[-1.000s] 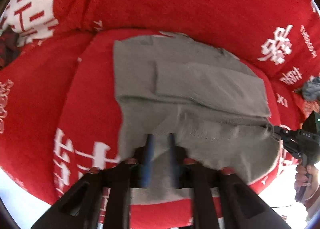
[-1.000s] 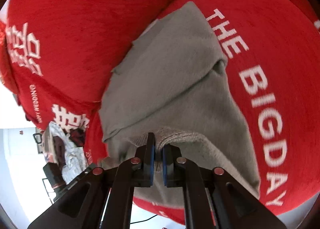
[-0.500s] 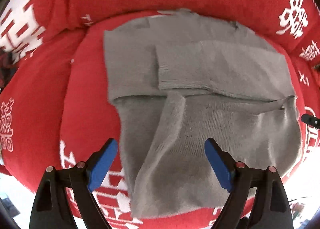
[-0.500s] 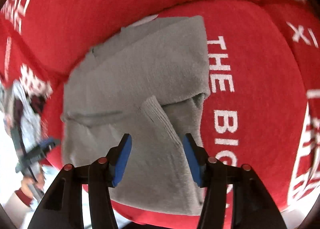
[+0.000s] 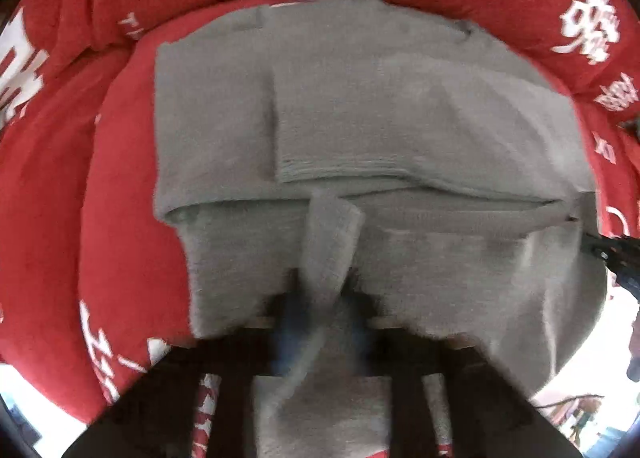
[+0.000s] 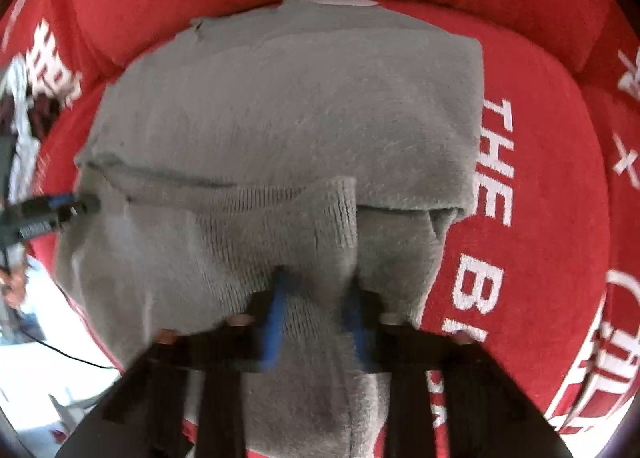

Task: Fold small clothes
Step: 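Grasp the folded hem edge again with both tools, then fold the hem over toward the collar again and open both tools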

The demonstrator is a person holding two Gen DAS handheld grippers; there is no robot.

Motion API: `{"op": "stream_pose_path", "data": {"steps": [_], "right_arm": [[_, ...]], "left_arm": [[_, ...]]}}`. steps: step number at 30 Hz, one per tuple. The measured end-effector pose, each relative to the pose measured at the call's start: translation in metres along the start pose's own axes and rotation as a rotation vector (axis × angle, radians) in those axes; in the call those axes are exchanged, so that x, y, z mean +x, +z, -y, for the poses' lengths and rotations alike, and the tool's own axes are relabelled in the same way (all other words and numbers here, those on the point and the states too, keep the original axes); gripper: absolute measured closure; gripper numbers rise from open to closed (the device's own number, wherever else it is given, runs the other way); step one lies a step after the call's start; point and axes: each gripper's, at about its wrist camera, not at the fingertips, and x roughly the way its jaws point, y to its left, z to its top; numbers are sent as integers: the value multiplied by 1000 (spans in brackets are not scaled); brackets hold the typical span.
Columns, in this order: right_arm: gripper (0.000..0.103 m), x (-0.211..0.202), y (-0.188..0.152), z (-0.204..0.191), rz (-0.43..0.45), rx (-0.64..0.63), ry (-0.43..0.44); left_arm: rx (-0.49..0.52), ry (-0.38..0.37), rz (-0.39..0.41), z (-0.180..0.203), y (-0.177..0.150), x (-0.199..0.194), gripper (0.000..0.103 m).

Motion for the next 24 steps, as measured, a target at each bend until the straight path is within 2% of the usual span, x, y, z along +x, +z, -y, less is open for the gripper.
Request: {"op": "stream_pose_path", "data": {"steps": [5,8,11,14,18,24], "right_arm": [[97,-40,-6,-10,103,-1,-48],[97,-72,2,-10,179,24,-62],[97,-99,27,-7,263,32,-76],[97,-106,68,-8,317,10,-89],[97,-83,124,1,337,-19,-113],[97,-3,168,15,229,30,-132]], "left_arm": [[-27,-97,99,-6,-6,-49,96],[-24,-117,173,-11,2,-82,96],[-18,-127,262,-17,30,-109,96],[-4,-106,328,-24,68,-113,96],[-7,-36,354,-30,115,-89,96],[-60,94,256,-32,156,-4,96]]}}
